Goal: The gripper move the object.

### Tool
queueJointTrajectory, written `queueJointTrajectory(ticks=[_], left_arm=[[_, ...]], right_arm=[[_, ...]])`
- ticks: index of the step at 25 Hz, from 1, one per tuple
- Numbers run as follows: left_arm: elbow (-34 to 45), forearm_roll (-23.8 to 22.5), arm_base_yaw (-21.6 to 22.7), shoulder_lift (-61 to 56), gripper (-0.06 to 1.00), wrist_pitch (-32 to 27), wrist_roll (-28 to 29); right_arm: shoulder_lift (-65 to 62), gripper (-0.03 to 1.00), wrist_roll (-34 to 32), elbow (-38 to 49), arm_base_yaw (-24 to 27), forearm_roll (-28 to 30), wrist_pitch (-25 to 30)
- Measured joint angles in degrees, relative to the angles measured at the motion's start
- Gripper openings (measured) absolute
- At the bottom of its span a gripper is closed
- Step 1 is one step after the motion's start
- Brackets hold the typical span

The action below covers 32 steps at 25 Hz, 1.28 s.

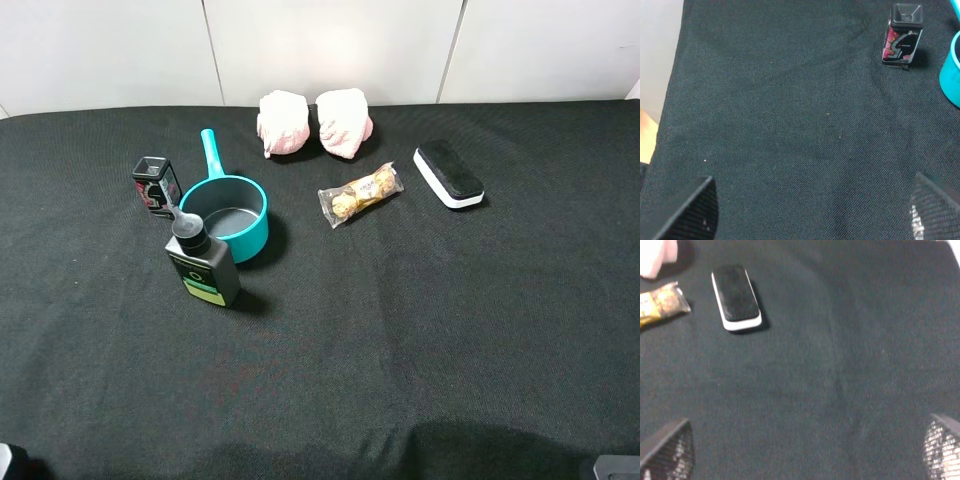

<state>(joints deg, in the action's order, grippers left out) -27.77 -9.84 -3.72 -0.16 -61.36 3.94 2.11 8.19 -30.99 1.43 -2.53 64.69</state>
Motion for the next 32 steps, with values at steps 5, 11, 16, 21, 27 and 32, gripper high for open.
queueJointTrajectory(ticks=[5,11,16,21,27,32], left_arm=[[0.0,0.0,0.0,0.0,0.76,0.0,0.0],[0.0,0.0,0.0,0.0,0.76,0.0,0.0],[0.0,0.0,0.0,0.0,0.76,0.0,0.0],[0.0,0.0,0.0,0.0,0.76,0.0,0.0],[0.0,0.0,0.0,0.0,0.76,0.0,0.0],[0.0,0.0,0.0,0.0,0.76,0.0,0.0]], right_arm=[[-2.31,0.69,0.52,0.06,0.0,-0.48,0.06],[-2.31,0.69,1.05,0.11,-3.27,-0.77,0.28],[-2.31,0.69,0.34,0.11,-4.01,-0.61,0.23],[-2.31,0.69,0.34,0.11,-4.01,-0.88,0.03],[-2.31,0.69,0.34,0.11,-4.01,-0.88,-0.02],[-2.31,0.69,0.34,0.11,-4.01,-0.93,-0.02]])
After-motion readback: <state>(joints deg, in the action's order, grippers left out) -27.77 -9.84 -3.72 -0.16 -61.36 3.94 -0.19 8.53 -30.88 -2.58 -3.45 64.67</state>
